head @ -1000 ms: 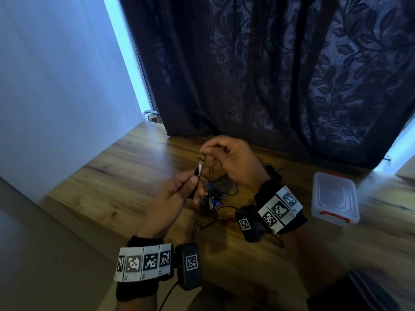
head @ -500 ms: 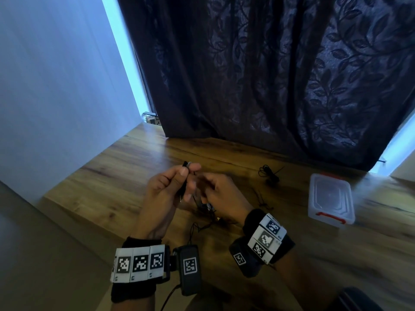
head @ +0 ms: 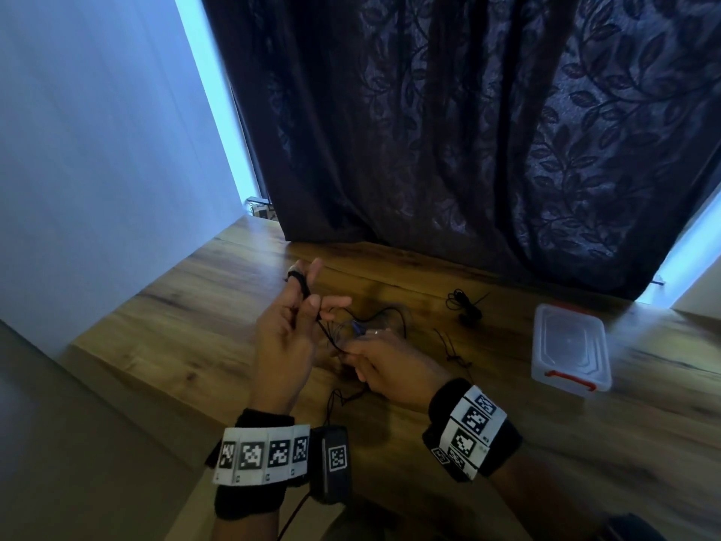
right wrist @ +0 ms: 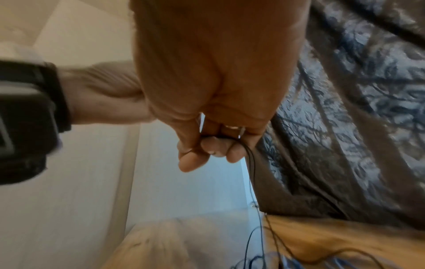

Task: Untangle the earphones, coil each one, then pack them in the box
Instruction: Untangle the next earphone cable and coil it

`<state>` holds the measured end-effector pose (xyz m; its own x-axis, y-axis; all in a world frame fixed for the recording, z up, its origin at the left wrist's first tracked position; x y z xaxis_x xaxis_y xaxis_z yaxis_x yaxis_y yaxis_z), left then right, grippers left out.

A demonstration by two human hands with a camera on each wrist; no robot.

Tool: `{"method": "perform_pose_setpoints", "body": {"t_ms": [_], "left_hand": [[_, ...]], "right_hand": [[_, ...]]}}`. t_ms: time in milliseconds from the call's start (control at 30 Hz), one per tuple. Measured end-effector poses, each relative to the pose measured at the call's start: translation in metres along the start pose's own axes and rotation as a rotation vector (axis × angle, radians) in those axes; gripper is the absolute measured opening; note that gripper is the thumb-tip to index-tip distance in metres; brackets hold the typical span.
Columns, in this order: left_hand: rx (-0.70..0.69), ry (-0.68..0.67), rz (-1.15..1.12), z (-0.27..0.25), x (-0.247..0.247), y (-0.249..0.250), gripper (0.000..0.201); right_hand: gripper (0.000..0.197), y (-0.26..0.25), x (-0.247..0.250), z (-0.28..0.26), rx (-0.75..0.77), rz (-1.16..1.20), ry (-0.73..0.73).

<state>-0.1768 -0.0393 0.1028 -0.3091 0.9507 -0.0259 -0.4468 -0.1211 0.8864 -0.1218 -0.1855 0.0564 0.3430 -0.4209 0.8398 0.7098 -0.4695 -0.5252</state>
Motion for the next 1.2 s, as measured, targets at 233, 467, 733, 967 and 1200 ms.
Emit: {"method": "perform_pose_setpoints", "body": {"t_ms": [233,467,733,967,1200], "left_hand": [[-0.075,-0.108,0.524,-0.007,0.006,-0.026,0.048],[0.214,-0.235,-0.136,-0.003,-0.005,-0.012,0.027],[0.289,-0.336,-0.454,-0.002,-0.003,-0.006,0.04],[0.187,-0.136,-0.323,-0.002,-0.013,-0.003,0.038],[0.077,-0.107,0.175,-0.001,-0.004,-0.015,0.04]], "right_hand": [[0.017,-0.014,0.045,-0.004,0.06,-0.09,0.19],[0.007,-0.003,0.094,0.021,0.102,-0.011,0.339],[0.008,0.006,0.089,0.029,-0.081,0.469,0.437],[0.032,-0.013,0.03,0.007,-0.201,0.481,0.202],[0.026,-0.045,0.029,-0.022,-0.128,0.212,-0.025]]}}
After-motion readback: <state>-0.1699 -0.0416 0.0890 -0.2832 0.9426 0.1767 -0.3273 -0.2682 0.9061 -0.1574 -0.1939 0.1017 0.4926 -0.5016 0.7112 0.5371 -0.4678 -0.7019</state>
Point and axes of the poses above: each hand's wrist, its own z-axis towards the middle knuckle, its own x-axis out of the back of the hand, y = z × x, the point moved 1 cm from there along z, towards the middle knuckle, and after that the axes turned 3 degrees about -x, right-handed, at the moved point
